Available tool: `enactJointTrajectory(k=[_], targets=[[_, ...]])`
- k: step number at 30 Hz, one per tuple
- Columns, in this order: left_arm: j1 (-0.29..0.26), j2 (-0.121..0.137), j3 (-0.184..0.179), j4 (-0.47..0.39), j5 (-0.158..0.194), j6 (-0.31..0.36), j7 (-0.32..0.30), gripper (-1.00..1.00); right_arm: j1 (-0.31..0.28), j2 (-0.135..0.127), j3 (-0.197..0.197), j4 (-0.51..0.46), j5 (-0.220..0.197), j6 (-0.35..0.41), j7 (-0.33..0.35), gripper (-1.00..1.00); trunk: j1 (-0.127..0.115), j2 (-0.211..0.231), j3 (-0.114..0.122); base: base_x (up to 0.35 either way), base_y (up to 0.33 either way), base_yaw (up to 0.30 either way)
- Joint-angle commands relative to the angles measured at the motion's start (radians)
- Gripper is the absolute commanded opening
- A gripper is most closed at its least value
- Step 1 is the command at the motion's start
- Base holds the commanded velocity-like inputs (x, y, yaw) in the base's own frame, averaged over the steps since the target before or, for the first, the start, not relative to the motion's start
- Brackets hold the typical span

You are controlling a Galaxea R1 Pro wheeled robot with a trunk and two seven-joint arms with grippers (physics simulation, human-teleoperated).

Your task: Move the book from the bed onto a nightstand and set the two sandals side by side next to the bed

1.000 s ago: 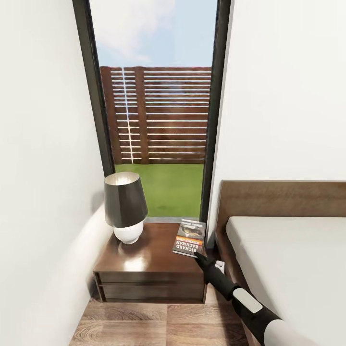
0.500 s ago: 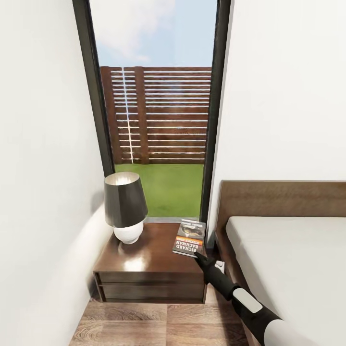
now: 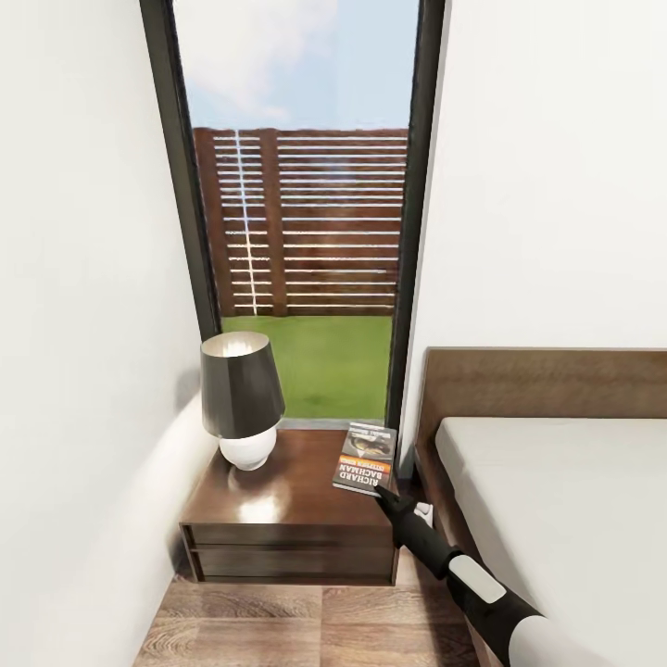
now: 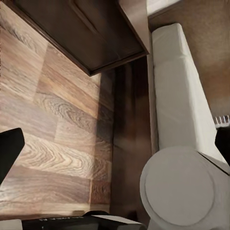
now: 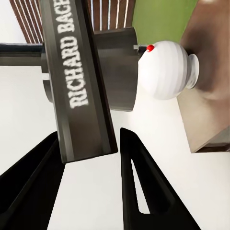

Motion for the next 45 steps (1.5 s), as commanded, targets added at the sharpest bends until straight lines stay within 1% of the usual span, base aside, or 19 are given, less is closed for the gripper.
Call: enactJointTrajectory(k=[1, 5, 6, 8, 9, 12, 17, 18, 22, 24, 30, 45], targets=[[0.001, 0.0, 0.004, -0.001, 0.002, -0.01, -0.002, 1.0, -0.001, -0.001, 0.005, 0.0, -0.011, 0.005, 0.002, -1.0, 0.0, 0.0, -0.001, 0.0, 0.0, 0.0], [0.007, 0.0, 0.004, -0.001, 0.038, -0.01, -0.003, 1.0, -0.001, -0.001, 0.005, 0.0, -0.011, 0.005, 0.002, -1.0, 0.0, 0.0, -0.001, 0.0, 0.0, 0.0], [0.013, 0.0, 0.004, -0.001, 0.063, -0.011, -0.004, 1.0, -0.001, -0.001, 0.005, 0.0, -0.011, 0.005, 0.002, -1.0, 0.0, 0.0, -0.001, 0.0, 0.0, 0.0], [0.019, 0.0, 0.004, -0.001, 0.091, -0.011, -0.004, 1.0, -0.001, -0.001, 0.005, 0.0, -0.011, 0.005, 0.002, -1.0, 0.0, 0.0, -0.001, 0.0, 0.0, 0.0], [0.024, -0.001, 0.004, -0.001, 0.12, -0.011, -0.004, 1.0, -0.001, 0.0, 0.005, 0.0, -0.011, 0.005, 0.002, -1.0, 0.0, 0.0, -0.001, 0.0, 0.0, 0.0], [0.032, -0.002, 0.003, -0.001, 0.159, -0.011, -0.005, 1.0, -0.001, 0.0, 0.005, 0.0, -0.011, 0.005, 0.002, -1.0, 0.0, 0.0, -0.001, 0.0, 0.0, 0.0], [0.045, -0.006, 0.003, -0.001, 0.214, -0.012, -0.013, 1.0, -0.001, 0.0, 0.005, 0.0, -0.011, 0.005, 0.002, -1.0, 0.0, 0.0, -0.001, 0.0, 0.0, 0.0], [0.051, -0.007, 0.003, -0.001, 0.233, -0.014, -0.019, 1.0, -0.001, 0.0, 0.005, 0.0, -0.011, 0.005, 0.002, -1.0, 0.0, 0.0, -0.001, 0.0, 0.0, 0.0], [0.063, -0.009, 0.003, -0.001, 0.263, -0.029, -0.036, 1.0, -0.001, 0.0, 0.005, 0.0, -0.011, 0.005, 0.002, -1.0, 0.0, 0.0, -0.001, 0.0, 0.0, 0.0], [0.067, -0.01, 0.003, -0.001, 0.279, -0.051, -0.048, 1.0, -0.001, 0.0, 0.005, 0.0, -0.012, 0.005, 0.002, -1.0, 0.0, 0.0, -0.001, 0.0, 0.0, 0.0], [0.072, -0.012, 0.003, -0.001, 0.298, -0.076, -0.059, 1.0, 0.0, 0.0, 0.006, -0.001, -0.012, 0.005, 0.002, -1.0, 0.0, 0.0, -0.001, 0.0, 0.0, 0.0], [0.074, -0.018, 0.003, -0.001, 0.303, -0.083, -0.054, 1.0, -0.001, 0.0, 0.007, -0.001, -0.012, 0.005, 0.002, -1.0, 0.0, 0.0, -0.001, 0.09, 0.0, 0.0]])
